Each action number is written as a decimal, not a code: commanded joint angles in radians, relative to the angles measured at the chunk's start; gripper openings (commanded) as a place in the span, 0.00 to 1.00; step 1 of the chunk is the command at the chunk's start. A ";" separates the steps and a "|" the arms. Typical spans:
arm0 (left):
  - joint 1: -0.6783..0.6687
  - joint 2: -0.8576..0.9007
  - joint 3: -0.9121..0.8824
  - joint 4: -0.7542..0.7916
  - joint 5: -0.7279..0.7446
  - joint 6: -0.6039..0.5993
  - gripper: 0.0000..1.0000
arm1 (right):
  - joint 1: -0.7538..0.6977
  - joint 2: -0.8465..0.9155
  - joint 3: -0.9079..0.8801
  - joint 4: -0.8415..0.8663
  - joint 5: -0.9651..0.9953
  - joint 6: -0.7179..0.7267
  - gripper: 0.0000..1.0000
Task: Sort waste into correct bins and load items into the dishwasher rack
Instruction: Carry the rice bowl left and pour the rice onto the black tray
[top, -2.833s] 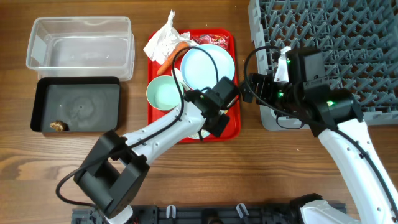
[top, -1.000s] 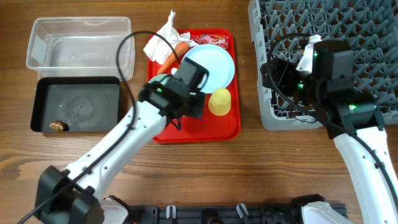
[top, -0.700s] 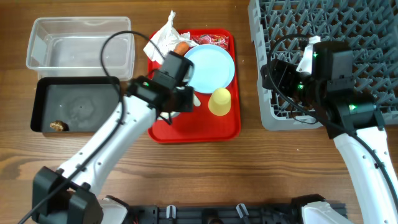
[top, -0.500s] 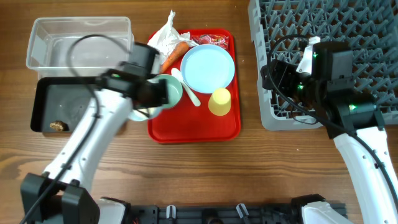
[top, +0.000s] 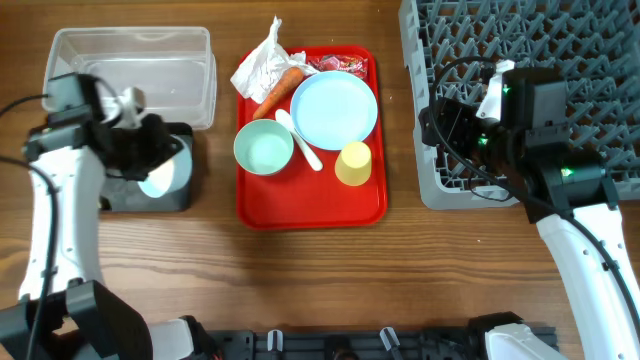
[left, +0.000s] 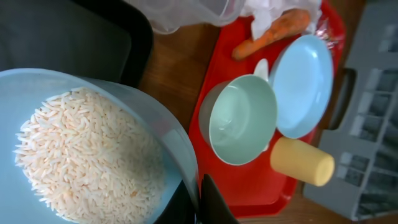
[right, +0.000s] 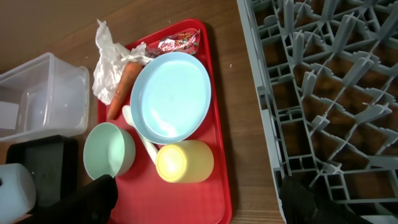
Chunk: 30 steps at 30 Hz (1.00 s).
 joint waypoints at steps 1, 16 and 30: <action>0.102 0.041 0.017 0.009 0.228 0.112 0.04 | -0.003 -0.008 0.020 -0.001 0.021 -0.011 0.87; 0.257 0.307 0.017 0.120 0.734 0.162 0.04 | -0.003 -0.008 0.021 -0.026 0.017 -0.010 0.87; 0.394 0.361 0.017 0.115 1.063 0.149 0.04 | -0.003 -0.008 0.020 -0.038 0.017 -0.003 0.87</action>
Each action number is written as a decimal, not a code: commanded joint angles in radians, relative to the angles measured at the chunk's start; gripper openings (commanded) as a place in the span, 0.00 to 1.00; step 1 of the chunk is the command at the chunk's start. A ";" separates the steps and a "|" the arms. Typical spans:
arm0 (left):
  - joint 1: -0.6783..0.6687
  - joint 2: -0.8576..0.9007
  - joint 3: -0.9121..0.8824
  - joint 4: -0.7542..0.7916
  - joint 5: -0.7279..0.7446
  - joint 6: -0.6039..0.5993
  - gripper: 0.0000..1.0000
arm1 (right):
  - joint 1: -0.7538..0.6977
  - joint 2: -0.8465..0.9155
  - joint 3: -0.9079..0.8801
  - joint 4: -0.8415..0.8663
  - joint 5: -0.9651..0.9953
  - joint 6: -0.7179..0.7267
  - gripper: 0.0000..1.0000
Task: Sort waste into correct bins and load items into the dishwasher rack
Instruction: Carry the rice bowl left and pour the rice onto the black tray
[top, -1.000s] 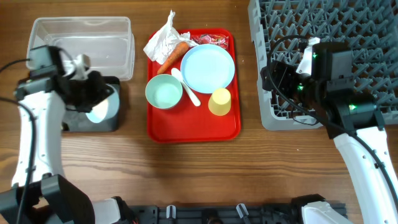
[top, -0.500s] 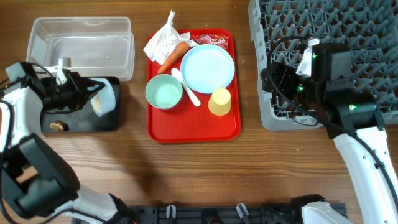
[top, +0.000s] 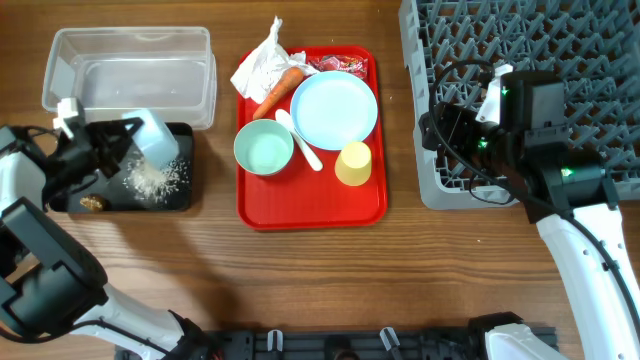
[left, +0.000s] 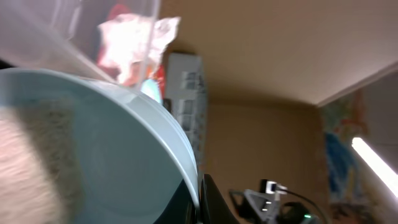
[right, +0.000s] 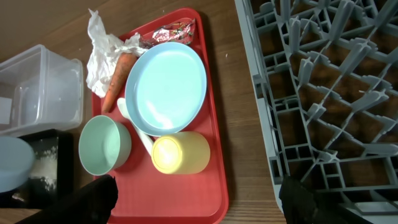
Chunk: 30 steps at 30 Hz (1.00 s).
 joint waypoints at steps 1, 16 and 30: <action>0.040 0.007 0.016 -0.002 0.132 0.007 0.04 | -0.003 -0.008 0.021 -0.001 0.017 -0.003 0.87; 0.087 0.007 0.017 -0.055 0.132 -0.095 0.04 | -0.003 -0.008 0.021 -0.002 0.017 0.014 0.88; 0.100 -0.018 0.017 -0.155 0.132 -0.023 0.04 | -0.003 -0.008 0.020 -0.011 0.017 0.015 0.87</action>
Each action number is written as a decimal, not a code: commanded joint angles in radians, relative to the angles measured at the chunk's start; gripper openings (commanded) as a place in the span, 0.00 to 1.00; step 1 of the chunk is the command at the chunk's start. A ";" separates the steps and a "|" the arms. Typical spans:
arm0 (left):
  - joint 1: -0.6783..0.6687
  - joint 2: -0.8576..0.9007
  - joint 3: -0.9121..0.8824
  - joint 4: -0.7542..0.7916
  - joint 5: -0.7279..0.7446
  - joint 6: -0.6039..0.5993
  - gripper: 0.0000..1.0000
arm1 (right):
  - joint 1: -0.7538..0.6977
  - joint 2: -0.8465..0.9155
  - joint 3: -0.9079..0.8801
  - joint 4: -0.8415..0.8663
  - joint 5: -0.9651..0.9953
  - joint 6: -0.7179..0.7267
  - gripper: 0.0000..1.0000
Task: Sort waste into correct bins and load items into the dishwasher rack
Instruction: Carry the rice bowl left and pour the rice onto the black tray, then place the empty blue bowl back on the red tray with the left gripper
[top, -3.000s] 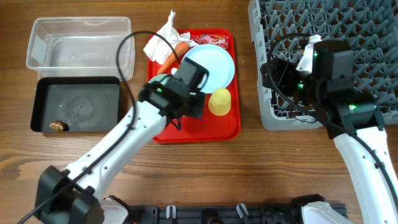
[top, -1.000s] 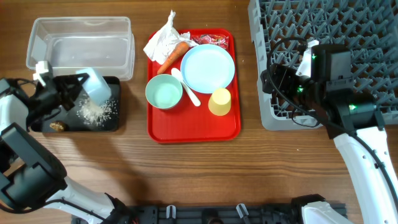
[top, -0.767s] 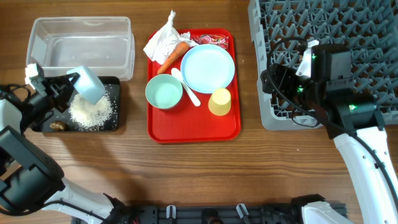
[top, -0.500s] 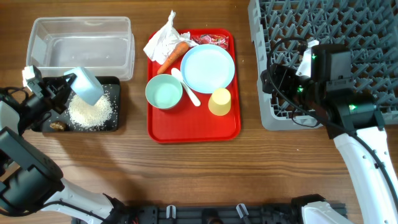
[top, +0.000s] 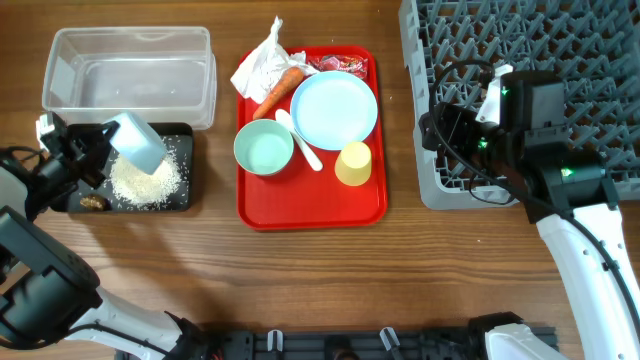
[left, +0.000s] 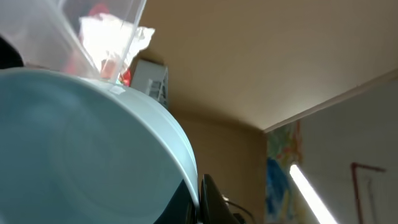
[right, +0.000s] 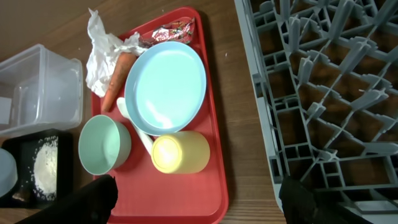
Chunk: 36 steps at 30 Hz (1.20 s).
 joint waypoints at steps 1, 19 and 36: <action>0.006 -0.022 0.016 -0.024 0.032 0.087 0.04 | -0.003 -0.008 0.021 -0.006 0.017 0.014 0.87; -0.335 -0.240 0.017 0.056 -0.171 0.111 0.04 | -0.003 -0.008 0.021 -0.005 0.017 0.021 0.88; -1.191 -0.311 0.017 0.077 -1.222 0.092 0.04 | -0.003 -0.008 0.020 -0.006 0.018 0.017 0.88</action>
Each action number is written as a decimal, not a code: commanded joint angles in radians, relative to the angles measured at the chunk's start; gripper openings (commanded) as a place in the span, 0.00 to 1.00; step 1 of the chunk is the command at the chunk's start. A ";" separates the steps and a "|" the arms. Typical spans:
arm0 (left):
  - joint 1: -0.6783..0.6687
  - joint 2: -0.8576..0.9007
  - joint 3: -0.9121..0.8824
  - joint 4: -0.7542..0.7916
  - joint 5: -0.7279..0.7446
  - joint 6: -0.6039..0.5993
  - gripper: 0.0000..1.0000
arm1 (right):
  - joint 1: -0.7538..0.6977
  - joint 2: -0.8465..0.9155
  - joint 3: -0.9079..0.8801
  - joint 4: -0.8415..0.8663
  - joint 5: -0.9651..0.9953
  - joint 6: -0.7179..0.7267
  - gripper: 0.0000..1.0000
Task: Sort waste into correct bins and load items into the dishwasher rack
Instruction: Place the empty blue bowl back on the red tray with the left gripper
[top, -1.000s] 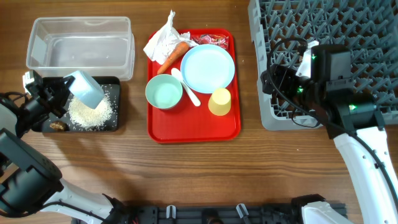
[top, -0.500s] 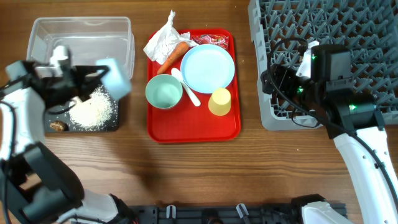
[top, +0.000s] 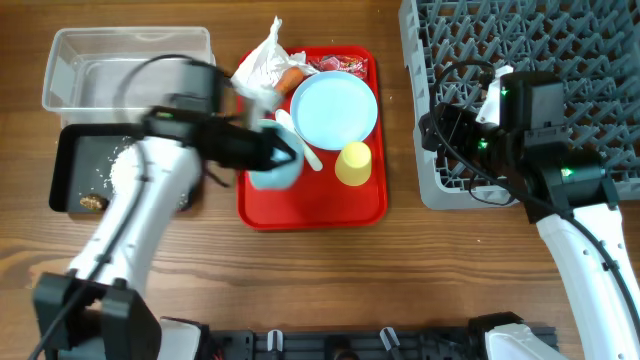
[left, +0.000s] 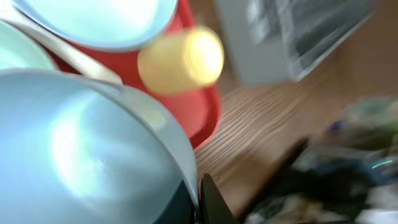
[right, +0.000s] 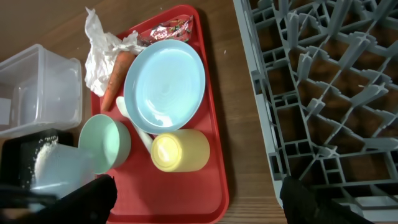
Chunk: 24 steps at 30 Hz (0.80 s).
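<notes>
My left gripper (left: 200, 200) is shut on the rim of an emptied pale blue bowl (left: 81, 162). It holds the bowl (top: 272, 176) low over the front left of the red tray (top: 330, 205), next to the green bowl (right: 104, 142). On the tray are a blue plate (top: 335, 108), a yellow cup (top: 352, 163), a white spoon (top: 306, 148), a carrot (right: 115, 81), crumpled tissue (top: 262, 60) and a wrapper (top: 335, 63). Rice lies in the black bin (top: 75, 150). My right gripper (right: 199, 208) hangs open at the near left edge of the grey dish rack (top: 530, 60).
A clear plastic container (top: 120, 60) stands behind the black bin at the far left. The dish rack fills the right back corner, its tines upright. Bare wooden table (top: 320, 280) runs along the front.
My left arm has moved right, from over the black bin to the red tray, with the emptied blue bowl still in its gripper. The right arm has not moved.
The left gripper held the blue bowl full of rice over the black bin. Then the bowl was tipped and rice lay in the bin. After that the bowl was empty over the bin. Now it is at the tray by the green bowl.
</notes>
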 joint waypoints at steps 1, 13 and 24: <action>-0.200 0.030 0.016 -0.001 -0.384 -0.016 0.04 | -0.003 -0.008 0.020 0.000 0.018 0.006 0.88; -0.530 0.270 0.016 0.070 -0.592 -0.098 0.04 | -0.003 -0.008 0.020 -0.004 0.018 0.000 0.88; -0.556 0.324 0.016 0.079 -0.655 -0.098 0.52 | -0.003 -0.008 0.020 -0.005 0.021 0.000 0.89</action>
